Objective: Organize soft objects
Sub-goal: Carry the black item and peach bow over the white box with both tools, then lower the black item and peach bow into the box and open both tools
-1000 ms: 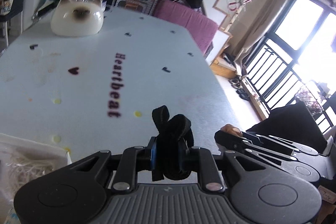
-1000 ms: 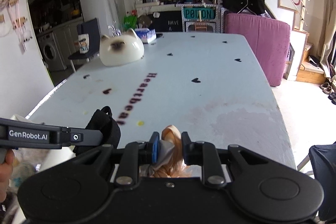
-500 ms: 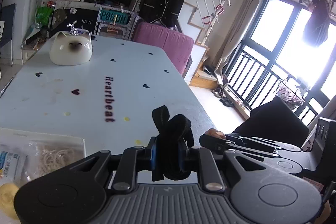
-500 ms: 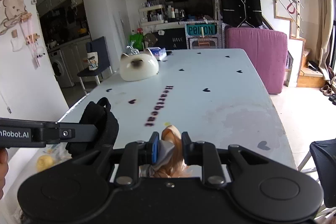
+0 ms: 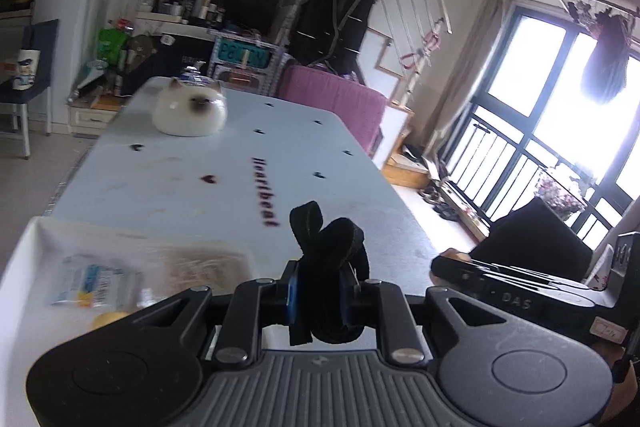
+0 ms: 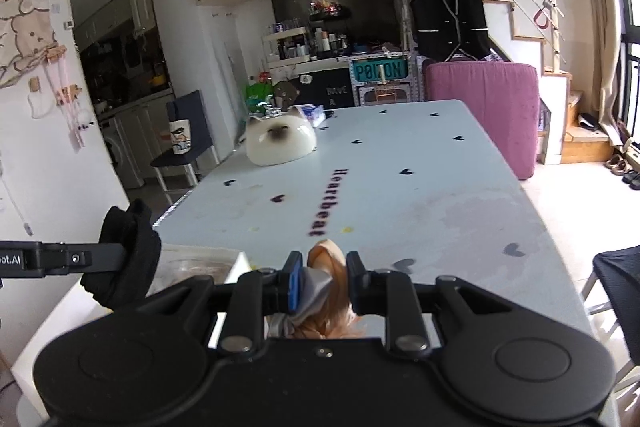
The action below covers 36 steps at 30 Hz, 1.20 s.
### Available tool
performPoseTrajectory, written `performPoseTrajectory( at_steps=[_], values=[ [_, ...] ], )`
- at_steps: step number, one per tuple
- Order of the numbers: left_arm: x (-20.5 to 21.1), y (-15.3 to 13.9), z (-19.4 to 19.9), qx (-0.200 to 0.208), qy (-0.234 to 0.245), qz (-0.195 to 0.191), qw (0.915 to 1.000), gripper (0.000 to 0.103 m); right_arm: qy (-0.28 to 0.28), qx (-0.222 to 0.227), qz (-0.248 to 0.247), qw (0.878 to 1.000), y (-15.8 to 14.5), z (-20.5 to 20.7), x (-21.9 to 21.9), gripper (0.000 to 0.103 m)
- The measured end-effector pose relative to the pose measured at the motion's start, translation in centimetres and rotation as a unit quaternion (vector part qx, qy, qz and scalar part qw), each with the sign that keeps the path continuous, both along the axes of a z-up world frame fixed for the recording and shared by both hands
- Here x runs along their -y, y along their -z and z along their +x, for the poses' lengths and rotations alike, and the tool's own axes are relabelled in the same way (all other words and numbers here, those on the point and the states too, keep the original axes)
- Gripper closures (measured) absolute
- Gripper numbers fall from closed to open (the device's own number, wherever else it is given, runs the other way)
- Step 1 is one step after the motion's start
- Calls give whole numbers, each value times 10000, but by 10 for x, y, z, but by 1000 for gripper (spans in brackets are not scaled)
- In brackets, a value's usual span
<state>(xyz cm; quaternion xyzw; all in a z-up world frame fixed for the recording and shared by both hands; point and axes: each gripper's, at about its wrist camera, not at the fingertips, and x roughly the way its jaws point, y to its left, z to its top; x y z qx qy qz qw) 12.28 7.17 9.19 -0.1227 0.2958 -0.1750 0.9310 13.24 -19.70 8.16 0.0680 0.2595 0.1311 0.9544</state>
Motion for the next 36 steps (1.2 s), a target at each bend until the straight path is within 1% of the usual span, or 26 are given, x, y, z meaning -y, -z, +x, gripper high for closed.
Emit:
performPoseTrajectory(
  at_steps=[3,10,13,16,21,28,32,36],
  values=[
    [-23,0,-9,-2,-193,23,9998,82,-206,-53,68,9998,1,-4,-14,78],
    [-81,4,-20,-103,-845,298,9959,82,-599,-170,141,9980,4,-6,-53,78],
    [-105,12,-26,-252,-1128,428,9924,82,-745,-260,196,9967,6,-4,-67,78],
    [-124,24,-33,-484,-1289,557,9889,82,-918,-332,217,9950,7,0,-82,78],
    [-139,43,-45,-904,-1324,755,9842,82,-1278,-406,224,9907,7,6,-113,78],
    [-141,68,-58,-1394,-1013,1150,9783,82,-1888,-670,288,9793,12,20,-171,77],
    [-145,79,-64,-1568,-902,1233,9757,82,-2170,-878,234,9719,21,28,-209,77],
    [-150,82,-71,-1611,-887,1208,9755,81,-2402,-1030,96,9652,30,37,-243,76]
  ],
)
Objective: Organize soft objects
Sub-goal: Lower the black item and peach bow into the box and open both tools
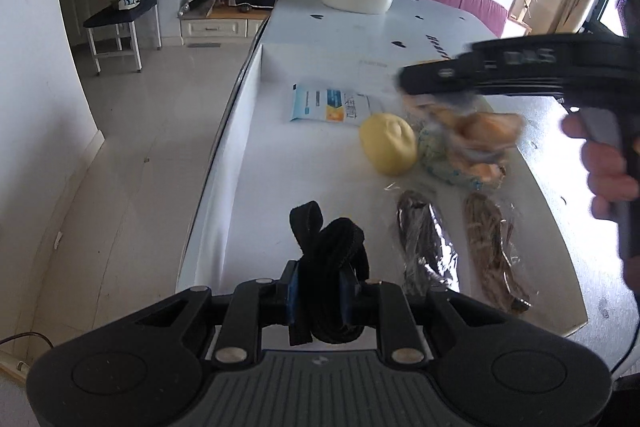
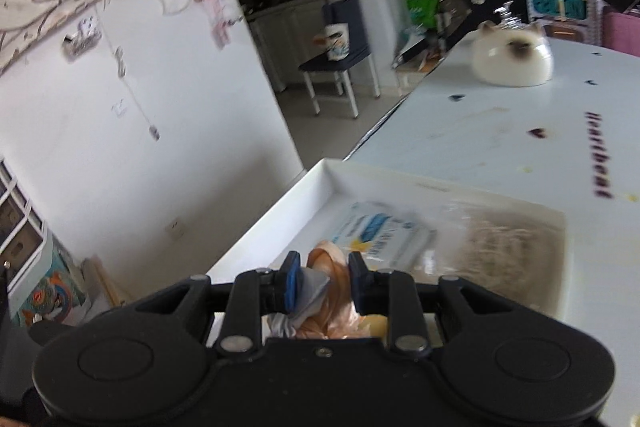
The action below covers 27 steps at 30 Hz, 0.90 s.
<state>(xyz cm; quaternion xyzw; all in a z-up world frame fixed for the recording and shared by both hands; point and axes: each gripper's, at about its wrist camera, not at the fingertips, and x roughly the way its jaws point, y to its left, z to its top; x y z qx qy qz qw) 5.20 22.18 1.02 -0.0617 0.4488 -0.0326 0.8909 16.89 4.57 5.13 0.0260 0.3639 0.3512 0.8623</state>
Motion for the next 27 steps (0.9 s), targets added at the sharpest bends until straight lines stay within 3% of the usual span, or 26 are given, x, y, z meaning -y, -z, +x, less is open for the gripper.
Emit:
performPoseTrajectory(
  at_steps=[4,6,9,14,27],
  values=[
    [-2,2,-1,-4,-42,-64,10000,76,-181,-185,-95,9996,12,6,-28,76],
    [-2,2,-2,15,-30,-141,9999,61,-190,-227,-153,9994,17,9,-40,73],
    [-3,-2,-3,89,-29,-238,9997,37,-88,-227,-183,9995,24,12,-53,51],
    [-7,-6,-3,214,-35,-341,9992,33,-35,-326,-136,9994,26,13,-57,44],
    [-5,-10,-2,292,-56,-419,9987,33,99,-230,-197,9995,10,2,-31,44]
  ],
)
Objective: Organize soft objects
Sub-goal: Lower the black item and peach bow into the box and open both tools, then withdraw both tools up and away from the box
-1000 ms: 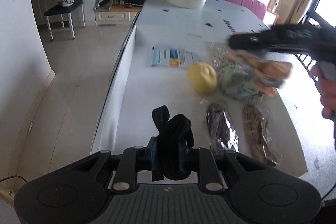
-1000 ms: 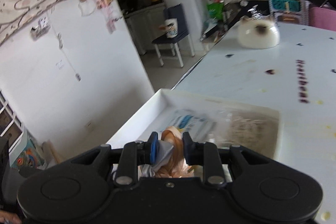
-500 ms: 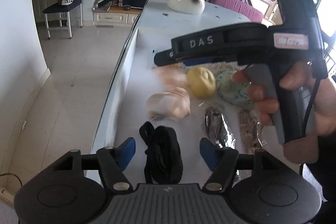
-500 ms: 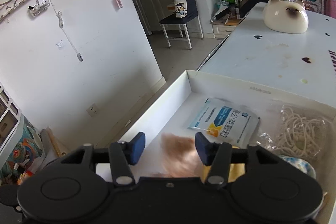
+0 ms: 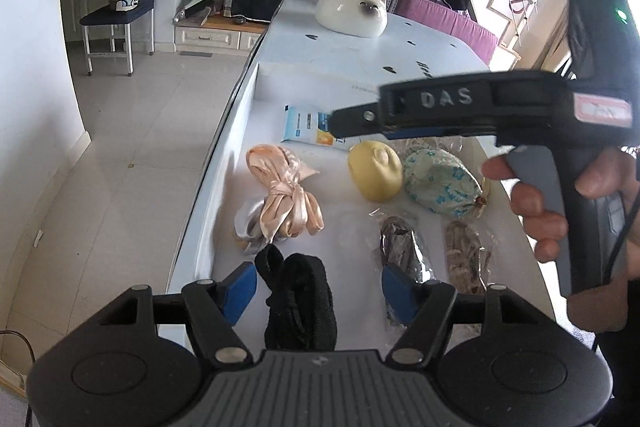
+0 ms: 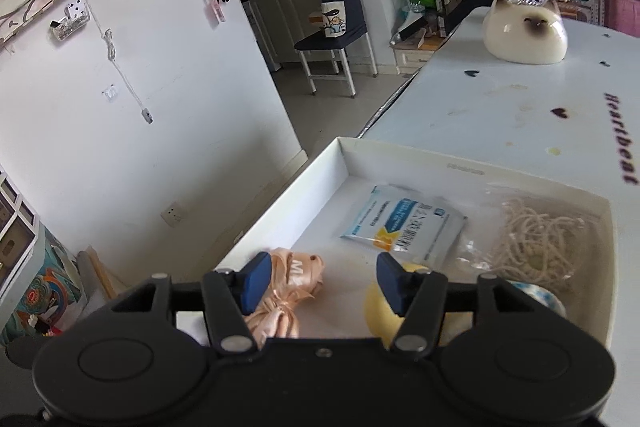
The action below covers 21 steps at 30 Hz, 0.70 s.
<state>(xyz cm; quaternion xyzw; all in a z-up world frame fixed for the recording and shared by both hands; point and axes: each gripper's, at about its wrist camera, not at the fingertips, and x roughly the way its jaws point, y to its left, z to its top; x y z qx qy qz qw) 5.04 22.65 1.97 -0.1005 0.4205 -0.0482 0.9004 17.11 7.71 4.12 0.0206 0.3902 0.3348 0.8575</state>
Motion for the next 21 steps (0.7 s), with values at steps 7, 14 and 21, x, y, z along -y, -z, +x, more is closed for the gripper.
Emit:
performPoseTrajectory(
  at_steps=[7,14,21],
  values=[
    [6,-5,-6,116,18,65,9999,33,133,151,44,9998,-12,-16,27,44],
    [14,-12,-13,294,49,165,9994,33,300,394,74,9987,-26,-39,55,42],
    [24,-30,-21,635,25,341,9974,32,485,741,190,9959,-40,-63,83,40]
  ],
)
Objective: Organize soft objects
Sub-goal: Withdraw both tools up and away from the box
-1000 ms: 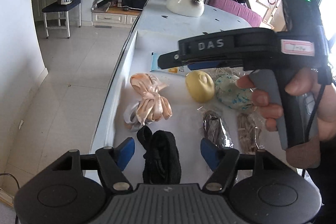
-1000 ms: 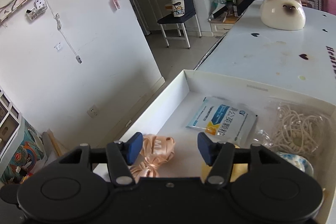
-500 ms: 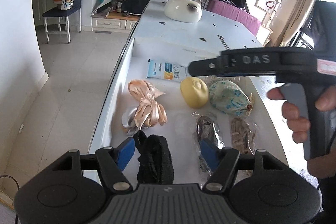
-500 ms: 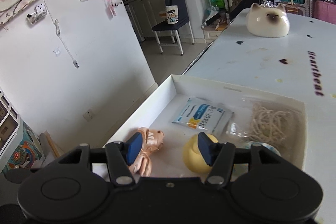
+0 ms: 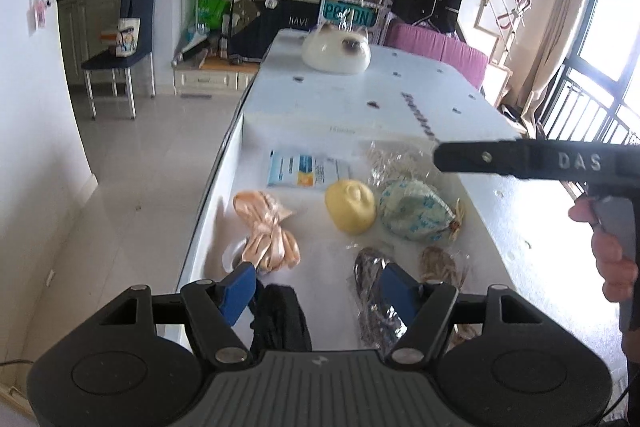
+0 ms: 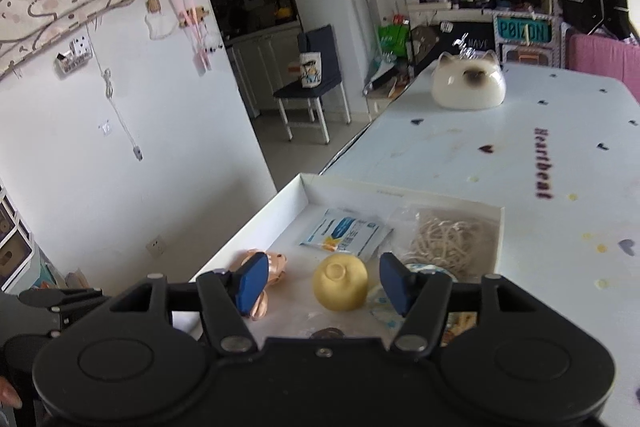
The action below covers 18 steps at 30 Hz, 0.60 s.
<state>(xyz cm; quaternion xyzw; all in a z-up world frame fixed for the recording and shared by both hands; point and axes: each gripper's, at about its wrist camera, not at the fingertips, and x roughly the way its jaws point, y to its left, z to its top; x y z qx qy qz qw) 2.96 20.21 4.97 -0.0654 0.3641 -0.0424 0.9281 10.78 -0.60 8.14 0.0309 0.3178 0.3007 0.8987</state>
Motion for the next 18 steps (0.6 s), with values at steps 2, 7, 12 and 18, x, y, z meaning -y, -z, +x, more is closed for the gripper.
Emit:
performPoseTrajectory(
  at_steps=[2,7,12,18],
  values=[
    [3,-5,-3,109,-17,50,9999,32,57,114,6,9999,-4,-7,7,40],
    [10,-11,-12,361,-120,127,9992,31,303,366,107,9988,-7,-28,32,37],
    [18,-11,-22,589,-225,118,9979,26,647,607,28,9961,-1,-51,56,35],
    [26,-7,-34,866,-316,181,9956,11,1038,857,-58,9909,12,-80,81,29]
  ],
)
